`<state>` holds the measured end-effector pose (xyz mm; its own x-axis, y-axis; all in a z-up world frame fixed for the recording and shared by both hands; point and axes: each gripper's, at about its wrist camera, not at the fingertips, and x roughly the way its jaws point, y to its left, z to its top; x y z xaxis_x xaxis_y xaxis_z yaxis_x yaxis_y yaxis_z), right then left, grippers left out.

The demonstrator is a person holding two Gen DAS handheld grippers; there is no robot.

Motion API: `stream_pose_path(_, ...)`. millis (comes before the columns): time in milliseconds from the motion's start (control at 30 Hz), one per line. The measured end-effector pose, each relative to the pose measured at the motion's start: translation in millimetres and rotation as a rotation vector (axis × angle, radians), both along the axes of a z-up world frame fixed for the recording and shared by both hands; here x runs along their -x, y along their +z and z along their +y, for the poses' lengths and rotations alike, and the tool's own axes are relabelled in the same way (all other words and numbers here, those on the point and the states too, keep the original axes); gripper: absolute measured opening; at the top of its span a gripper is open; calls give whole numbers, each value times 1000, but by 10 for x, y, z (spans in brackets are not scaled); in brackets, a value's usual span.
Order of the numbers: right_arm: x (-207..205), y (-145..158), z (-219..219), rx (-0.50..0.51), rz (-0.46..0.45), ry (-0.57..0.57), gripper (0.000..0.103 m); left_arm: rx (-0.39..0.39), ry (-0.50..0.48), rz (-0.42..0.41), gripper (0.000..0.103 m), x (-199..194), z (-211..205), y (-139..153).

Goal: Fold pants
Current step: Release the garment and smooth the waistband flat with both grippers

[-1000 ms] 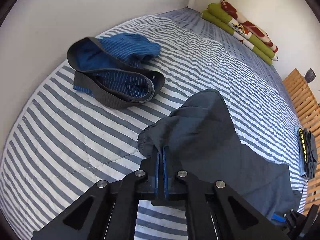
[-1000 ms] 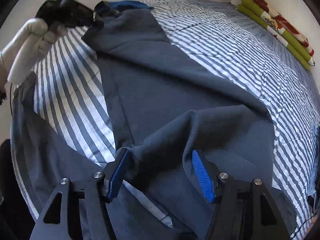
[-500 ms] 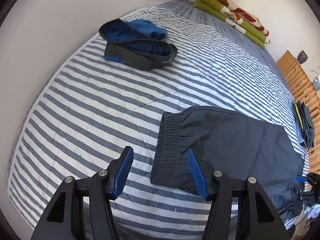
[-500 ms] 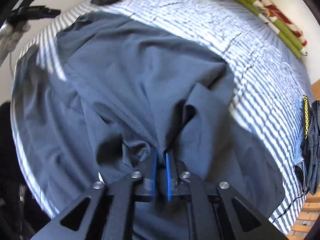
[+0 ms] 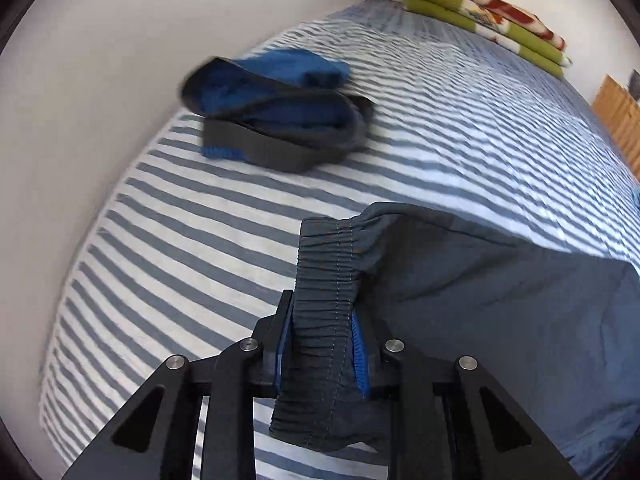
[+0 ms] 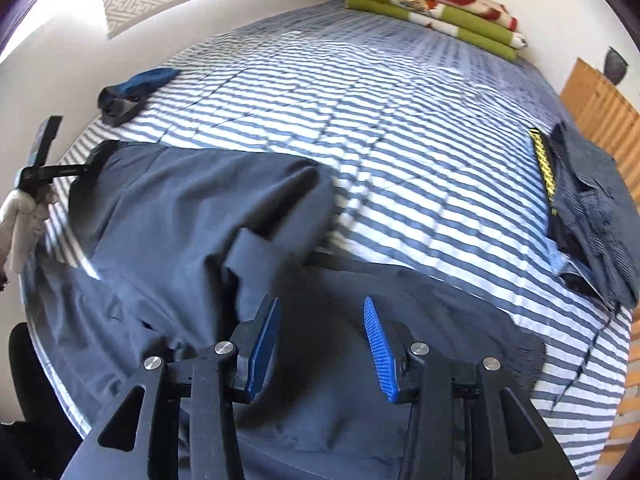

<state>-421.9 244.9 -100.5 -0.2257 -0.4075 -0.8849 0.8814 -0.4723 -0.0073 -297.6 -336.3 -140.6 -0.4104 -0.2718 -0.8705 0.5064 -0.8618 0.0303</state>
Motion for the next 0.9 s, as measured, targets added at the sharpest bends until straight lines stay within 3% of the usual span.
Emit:
stream_pose_path(67, 292, 25, 258, 12, -8, -95, 40, 130, 100, -5, 27, -93, -311, 197)
stream_pose_path(133, 563, 37, 532, 18, -10, -185, 40, 267, 163, -62, 29, -153, -578, 293)
stream_pose_path(167, 683, 35, 663, 16, -6, -227, 41, 274, 181, -99, 35, -170, -694, 287)
stream_pose_path(200, 796, 27, 779, 12, -3, -262, 42, 259, 190, -157, 48, -180, -798, 241)
stream_pose_path(267, 1009, -16, 984, -4, 8, -323, 51, 245, 209, -221, 58, -228, -875, 196)
stream_pose_path(333, 1214, -78, 1164, -15, 16, -375, 52, 263, 211, -189, 59, -303, -823, 270)
stream_pose_path(433, 1471, -218, 1383, -14, -37, -437, 52, 206, 220, -132, 61, -372, -734, 357)
stream_pose_path(567, 1674, -392, 1456, 28, -149, -450, 53, 83, 28, -27, 61, -293, -201, 439)
stream_pose_path(700, 1727, -645, 1184, 5, -188, -404, 59, -30, -194, 3, 61, -118, 578, 386)
stream_pose_path(833, 1672, -849, 967, 24, -223, -382, 57, -57, -308, -18, 61, 107, 1118, 255)
stream_pose_path(900, 1525, -841, 847, 12, -170, -347, 49, -65, -347, -25, 61, 193, 1308, 217)
